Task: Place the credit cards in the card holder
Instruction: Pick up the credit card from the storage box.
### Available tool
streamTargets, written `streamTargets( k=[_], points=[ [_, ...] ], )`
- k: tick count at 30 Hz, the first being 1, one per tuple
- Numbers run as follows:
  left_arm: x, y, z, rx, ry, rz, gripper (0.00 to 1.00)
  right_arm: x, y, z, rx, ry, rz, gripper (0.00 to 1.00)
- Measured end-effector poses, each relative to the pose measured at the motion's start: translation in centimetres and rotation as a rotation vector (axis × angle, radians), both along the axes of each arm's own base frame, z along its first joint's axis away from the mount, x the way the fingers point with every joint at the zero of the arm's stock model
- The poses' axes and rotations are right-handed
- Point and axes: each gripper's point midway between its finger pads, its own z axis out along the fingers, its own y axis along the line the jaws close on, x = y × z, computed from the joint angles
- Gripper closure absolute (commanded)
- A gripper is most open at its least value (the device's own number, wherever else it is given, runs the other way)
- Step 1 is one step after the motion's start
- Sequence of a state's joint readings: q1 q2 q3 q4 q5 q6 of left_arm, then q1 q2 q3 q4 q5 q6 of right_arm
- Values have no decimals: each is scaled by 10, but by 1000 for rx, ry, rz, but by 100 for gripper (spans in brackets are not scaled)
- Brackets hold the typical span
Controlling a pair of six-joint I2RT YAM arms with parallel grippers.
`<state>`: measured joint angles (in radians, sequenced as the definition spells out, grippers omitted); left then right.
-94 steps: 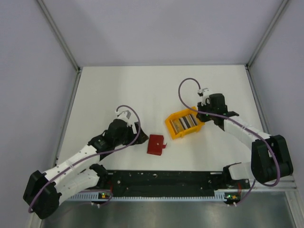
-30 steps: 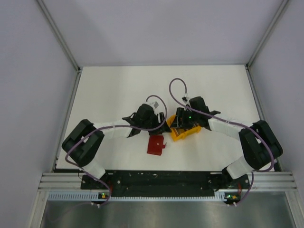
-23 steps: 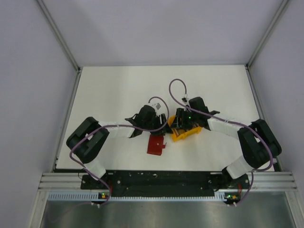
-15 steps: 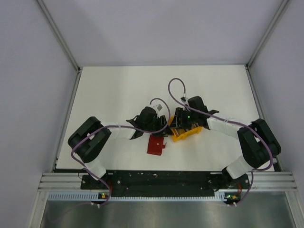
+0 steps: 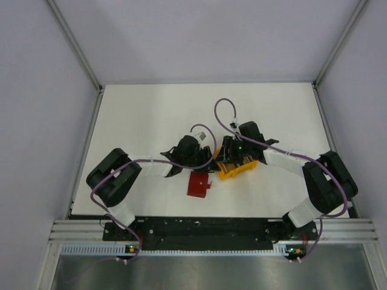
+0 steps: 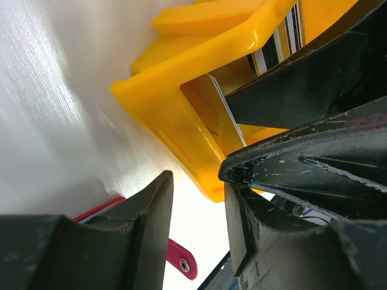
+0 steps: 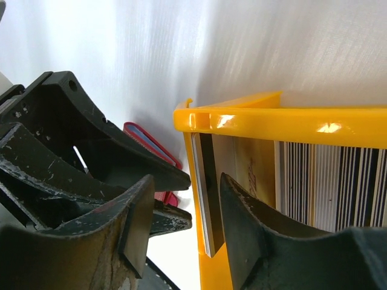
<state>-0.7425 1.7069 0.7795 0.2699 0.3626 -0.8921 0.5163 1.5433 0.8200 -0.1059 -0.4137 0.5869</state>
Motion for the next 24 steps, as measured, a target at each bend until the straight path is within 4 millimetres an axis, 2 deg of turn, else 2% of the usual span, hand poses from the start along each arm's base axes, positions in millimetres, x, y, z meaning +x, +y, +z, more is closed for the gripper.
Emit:
streamTargets(
  k=[9,24],
  points=[
    [0,-1,-1,-3,-1,-1,61,0,-1,-20,-40,51,-5,53],
    [-1,-2,-5,-6,8,-10,62,-1,2,-13,-22,43,6,61]
  ],
)
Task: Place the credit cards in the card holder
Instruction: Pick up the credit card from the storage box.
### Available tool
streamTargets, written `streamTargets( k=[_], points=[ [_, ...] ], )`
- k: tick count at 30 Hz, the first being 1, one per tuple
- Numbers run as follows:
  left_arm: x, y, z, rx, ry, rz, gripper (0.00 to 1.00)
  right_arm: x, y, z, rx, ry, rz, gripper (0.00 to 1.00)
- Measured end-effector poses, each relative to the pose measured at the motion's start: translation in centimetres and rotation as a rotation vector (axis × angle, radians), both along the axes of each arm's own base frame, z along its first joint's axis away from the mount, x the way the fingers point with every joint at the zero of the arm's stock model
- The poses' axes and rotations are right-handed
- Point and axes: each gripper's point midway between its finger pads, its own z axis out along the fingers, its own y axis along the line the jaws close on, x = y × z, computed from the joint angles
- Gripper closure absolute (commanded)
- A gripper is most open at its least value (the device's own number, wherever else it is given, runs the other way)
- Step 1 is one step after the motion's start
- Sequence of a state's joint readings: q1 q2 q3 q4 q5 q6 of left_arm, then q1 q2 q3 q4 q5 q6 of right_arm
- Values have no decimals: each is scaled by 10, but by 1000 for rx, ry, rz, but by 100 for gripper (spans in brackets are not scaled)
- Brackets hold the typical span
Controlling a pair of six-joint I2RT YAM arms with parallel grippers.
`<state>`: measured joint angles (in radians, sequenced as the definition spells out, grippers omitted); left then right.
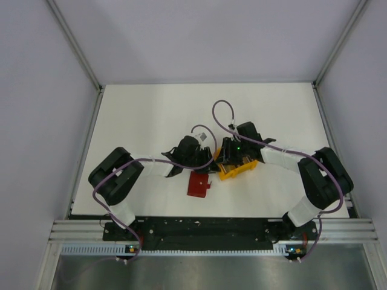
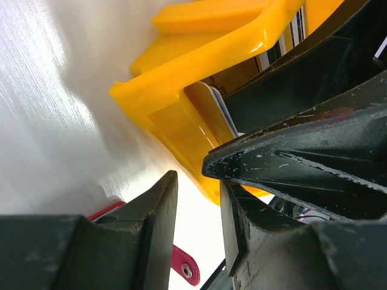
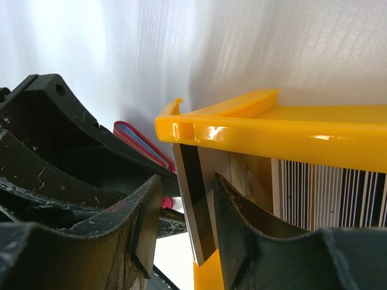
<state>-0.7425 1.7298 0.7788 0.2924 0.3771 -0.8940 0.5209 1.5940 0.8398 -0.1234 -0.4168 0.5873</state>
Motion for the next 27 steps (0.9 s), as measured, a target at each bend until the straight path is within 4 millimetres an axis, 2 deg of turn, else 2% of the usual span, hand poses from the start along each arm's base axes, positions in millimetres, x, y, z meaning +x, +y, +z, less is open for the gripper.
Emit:
streamTargets(
  k=[16,27],
  points=[
    [0,0,0,-1,3,-1,62,-1,0,3,3,0,3,74],
    [-2,0,0,-4,7,-6,62,-2,0,7,9,-7,5,75]
  ],
)
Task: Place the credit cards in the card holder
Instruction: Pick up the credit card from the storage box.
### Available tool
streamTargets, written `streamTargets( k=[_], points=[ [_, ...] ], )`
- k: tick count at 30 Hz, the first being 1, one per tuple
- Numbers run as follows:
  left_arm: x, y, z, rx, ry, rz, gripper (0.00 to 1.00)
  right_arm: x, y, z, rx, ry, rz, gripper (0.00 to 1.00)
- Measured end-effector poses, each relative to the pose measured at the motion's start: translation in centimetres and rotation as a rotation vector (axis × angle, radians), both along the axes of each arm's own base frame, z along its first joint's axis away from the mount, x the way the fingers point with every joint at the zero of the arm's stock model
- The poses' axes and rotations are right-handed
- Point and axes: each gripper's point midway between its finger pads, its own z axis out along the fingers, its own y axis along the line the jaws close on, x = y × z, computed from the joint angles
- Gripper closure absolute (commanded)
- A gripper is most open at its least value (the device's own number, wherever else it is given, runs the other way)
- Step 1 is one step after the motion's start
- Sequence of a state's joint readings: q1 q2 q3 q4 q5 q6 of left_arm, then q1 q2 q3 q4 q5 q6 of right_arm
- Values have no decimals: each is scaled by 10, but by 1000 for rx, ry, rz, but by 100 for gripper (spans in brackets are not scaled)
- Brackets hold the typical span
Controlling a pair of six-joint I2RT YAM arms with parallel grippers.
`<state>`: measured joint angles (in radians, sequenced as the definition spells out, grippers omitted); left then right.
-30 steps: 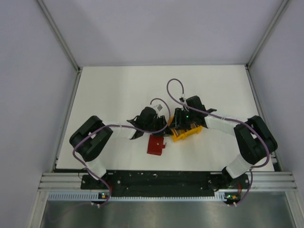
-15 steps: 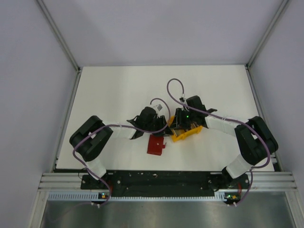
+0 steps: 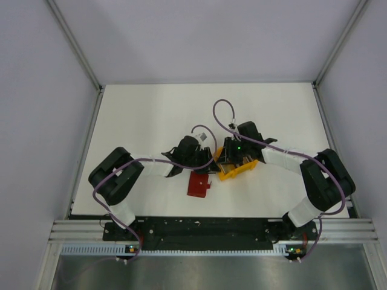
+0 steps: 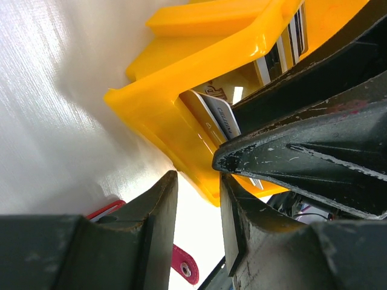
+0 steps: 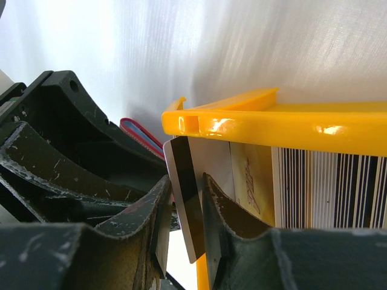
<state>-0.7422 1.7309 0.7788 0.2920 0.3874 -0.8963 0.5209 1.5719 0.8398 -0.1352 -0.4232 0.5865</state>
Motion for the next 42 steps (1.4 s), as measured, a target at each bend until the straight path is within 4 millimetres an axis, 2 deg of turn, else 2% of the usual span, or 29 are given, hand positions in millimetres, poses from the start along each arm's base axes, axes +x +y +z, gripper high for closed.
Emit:
streamTargets(
  k=[9,11,12,23,26,28,32,42],
  points=[
    [-3,-1,0,-5,8,-11,62,0,0,1,3,-1,4,85],
    [-3,-1,0,-5,10,-13,62,0,0,1,3,-2,3,93],
    [-3,-1,0,-5,10,-13,62,0,0,1,3,-2,3,94],
    [-3,-1,0,-4,11,-13,62,5,-6,7,13,-14,-12,93],
    [-3,-1,0,-4,11,-13,62,5,-6,13,27,-23,-7,95],
    [-3,-1,0,-4,11,-13,62,5,-6,15,34,-24,-5,99],
    [-3,-1,0,-4,11,-13,62,5,-6,15,33,-26,-7,99],
    [-3,-1,0,-5,10,-13,62,11,-26,7,-100,-59,-40,94]
  ],
)
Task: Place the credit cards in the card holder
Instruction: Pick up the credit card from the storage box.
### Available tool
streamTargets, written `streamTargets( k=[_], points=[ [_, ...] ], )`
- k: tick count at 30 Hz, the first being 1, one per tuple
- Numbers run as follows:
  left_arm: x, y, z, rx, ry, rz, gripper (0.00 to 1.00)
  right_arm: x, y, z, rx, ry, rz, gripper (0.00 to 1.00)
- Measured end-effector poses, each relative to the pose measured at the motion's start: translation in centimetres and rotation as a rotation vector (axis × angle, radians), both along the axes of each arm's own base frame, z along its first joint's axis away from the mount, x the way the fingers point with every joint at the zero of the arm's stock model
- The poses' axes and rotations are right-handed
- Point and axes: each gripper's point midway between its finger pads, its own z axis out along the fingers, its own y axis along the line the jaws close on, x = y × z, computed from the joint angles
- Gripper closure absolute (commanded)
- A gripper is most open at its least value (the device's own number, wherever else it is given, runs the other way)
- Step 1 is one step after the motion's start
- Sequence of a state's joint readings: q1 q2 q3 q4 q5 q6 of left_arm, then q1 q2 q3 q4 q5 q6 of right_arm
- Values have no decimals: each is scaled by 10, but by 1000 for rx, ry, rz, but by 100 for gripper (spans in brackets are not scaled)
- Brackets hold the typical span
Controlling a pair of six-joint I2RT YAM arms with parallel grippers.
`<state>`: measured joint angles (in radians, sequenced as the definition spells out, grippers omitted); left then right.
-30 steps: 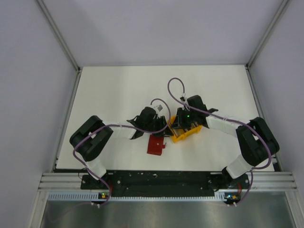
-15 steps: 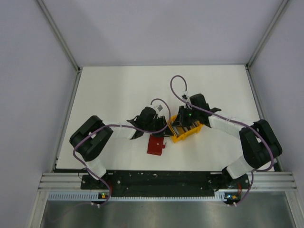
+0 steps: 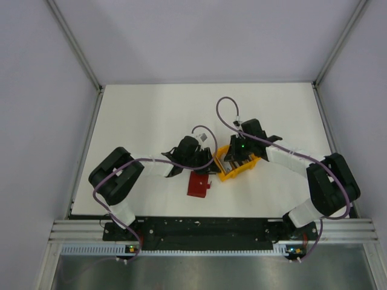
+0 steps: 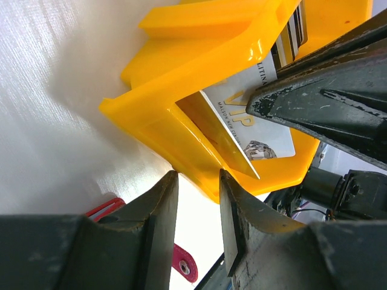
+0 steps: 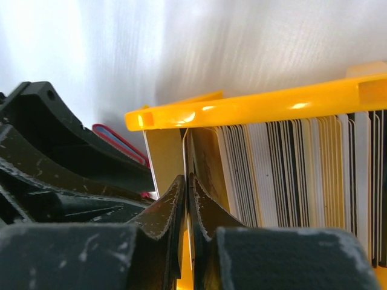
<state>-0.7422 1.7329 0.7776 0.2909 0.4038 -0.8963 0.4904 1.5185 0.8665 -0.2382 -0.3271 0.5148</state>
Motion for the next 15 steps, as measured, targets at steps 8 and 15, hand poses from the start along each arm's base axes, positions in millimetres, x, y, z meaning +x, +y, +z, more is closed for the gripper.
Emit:
streamTargets(
  k=[8,15],
  points=[
    [0,0,0,0,-1,0,62,-9,-2,-7,-44,5,44,89],
    [0,0,0,-1,-1,0,62,-14,0,-12,-73,19,77,88]
  ],
)
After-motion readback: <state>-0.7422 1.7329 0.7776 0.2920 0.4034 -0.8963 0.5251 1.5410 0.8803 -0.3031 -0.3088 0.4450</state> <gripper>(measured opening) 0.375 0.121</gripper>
